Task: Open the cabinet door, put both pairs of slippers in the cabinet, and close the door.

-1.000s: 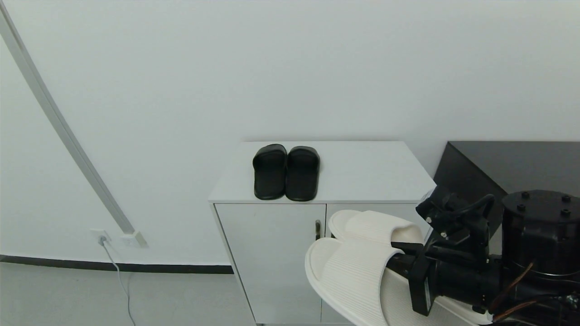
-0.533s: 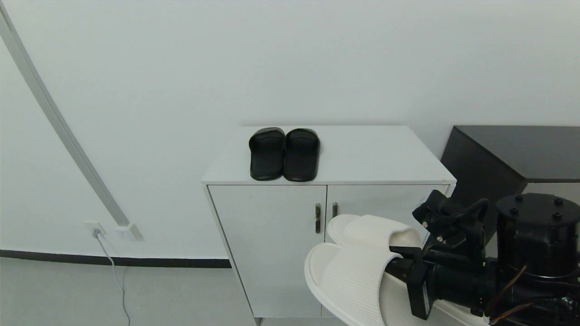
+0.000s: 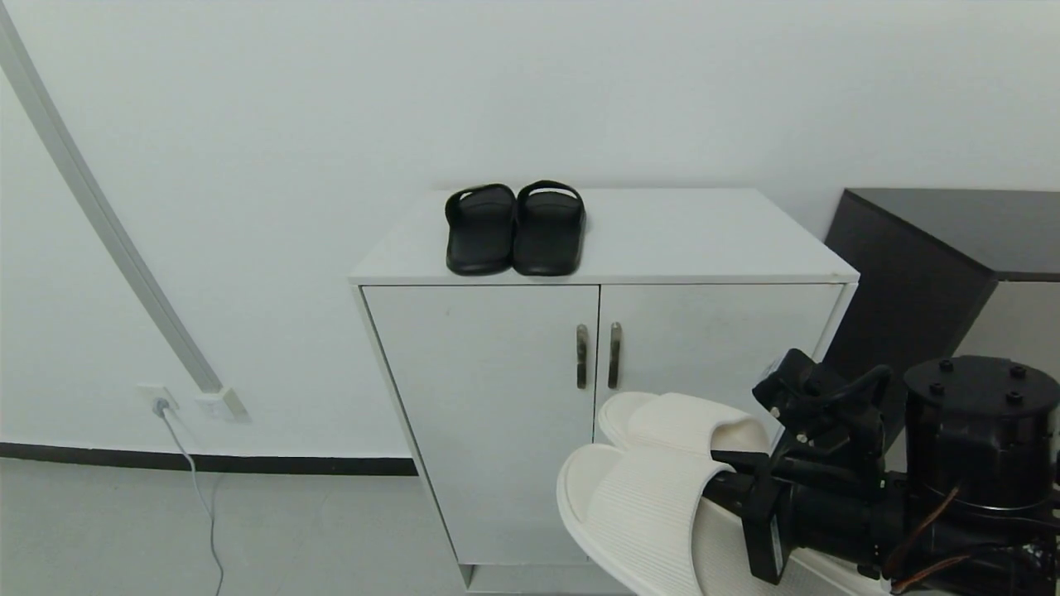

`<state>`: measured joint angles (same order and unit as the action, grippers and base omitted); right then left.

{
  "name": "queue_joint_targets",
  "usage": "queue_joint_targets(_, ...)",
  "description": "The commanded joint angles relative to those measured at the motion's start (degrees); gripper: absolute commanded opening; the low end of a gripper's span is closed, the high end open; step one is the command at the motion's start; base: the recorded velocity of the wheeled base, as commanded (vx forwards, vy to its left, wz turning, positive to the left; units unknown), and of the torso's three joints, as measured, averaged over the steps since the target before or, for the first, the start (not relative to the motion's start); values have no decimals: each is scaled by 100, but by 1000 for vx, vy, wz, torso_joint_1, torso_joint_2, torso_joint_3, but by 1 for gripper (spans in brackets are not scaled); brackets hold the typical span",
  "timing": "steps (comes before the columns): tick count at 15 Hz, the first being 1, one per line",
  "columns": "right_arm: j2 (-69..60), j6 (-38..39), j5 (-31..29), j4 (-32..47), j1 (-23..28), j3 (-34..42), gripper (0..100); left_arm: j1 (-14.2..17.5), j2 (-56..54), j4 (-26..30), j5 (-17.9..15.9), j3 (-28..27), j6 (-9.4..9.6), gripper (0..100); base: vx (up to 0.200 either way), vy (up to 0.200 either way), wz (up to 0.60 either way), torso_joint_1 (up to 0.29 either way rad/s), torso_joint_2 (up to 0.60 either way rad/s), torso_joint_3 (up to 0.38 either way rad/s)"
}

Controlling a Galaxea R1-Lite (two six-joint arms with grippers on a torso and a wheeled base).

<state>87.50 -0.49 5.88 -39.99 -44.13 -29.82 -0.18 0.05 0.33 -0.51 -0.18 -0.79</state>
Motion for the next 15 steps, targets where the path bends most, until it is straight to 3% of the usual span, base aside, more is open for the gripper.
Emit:
queue_joint_targets(1,21,-4,1,-1,-8,2,0,1,4,2,-2,1,0,100,0,0,0,-173,496,359)
queue_joint_targets(4,21,-4,1,-1,1,20,0,1,4,11,-10,1,114,100,0,0,0,-168,489,323)
queue_joint_targets(15,65,5,10,-1,1,64,0,1,4,11,-19,1,123,100,0,0,0,-101,457,356)
